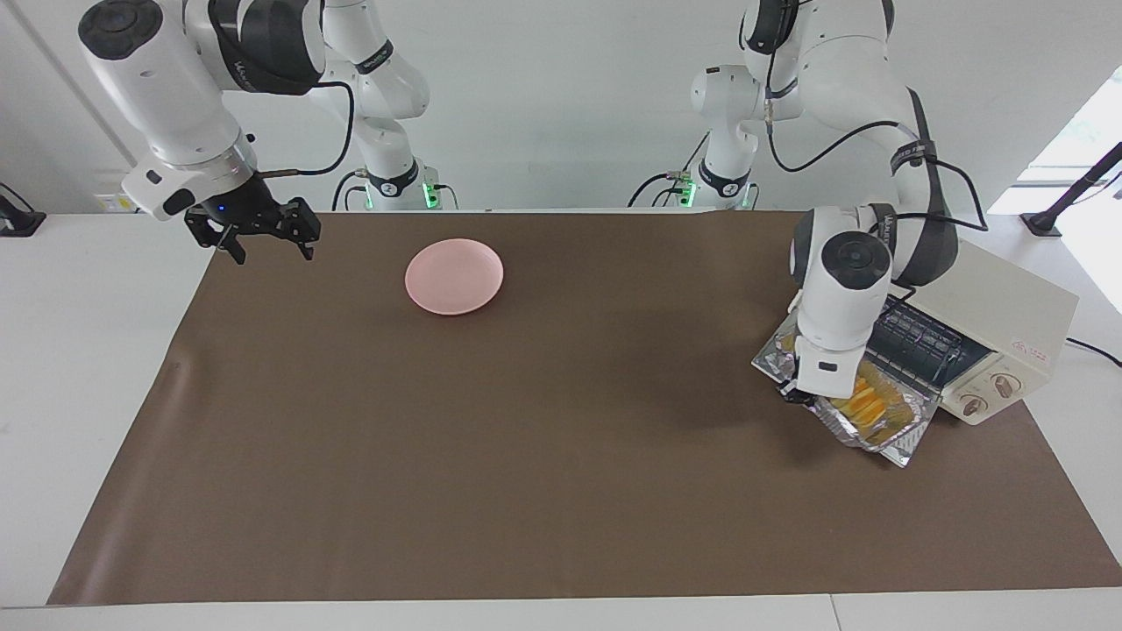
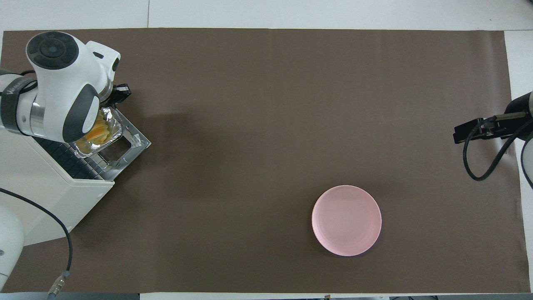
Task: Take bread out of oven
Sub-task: 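Grasp the foil tray and pull it out with the left gripper, then carry the foil tray to the table center with the left gripper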
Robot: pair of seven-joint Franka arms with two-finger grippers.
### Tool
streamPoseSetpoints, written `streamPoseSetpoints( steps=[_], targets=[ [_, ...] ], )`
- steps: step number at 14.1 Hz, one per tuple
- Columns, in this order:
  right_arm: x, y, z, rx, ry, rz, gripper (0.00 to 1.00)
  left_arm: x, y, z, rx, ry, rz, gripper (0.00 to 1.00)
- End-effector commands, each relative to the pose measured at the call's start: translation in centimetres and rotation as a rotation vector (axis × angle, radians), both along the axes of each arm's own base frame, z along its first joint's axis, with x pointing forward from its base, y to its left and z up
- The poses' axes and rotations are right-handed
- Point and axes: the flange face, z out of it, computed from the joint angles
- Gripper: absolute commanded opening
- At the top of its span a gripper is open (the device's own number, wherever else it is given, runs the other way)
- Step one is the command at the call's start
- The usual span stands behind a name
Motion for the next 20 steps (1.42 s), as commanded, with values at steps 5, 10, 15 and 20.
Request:
streamPoseSetpoints(
  steps=[5,10,15,20],
  targets=[
    [-0.5,-0.2,0.3,-0.011,0.003,0.025,1.0,-6.1,-20.8,-2.3,-0.037,0.029,-0.291,0.0],
    [-0.5,-0.2,0.3,-0.011,0.003,0.026,1.0,-10.4,-27.9,-2.7,-0.127,-0.014,-0.391,0.0],
    [-0.5,-0.2,0.3,-0.011,0.003,0.026,1.0,-13.1,-30.7,-7.6,-0.114,0.035,-0.44,0.0],
    [-0.5,-0.2,0.3,-0.011,0.003,0.026,1.0,-12.2,-30.7,-6.8,-0.151,0.026,-0.41,1.0]
  ],
)
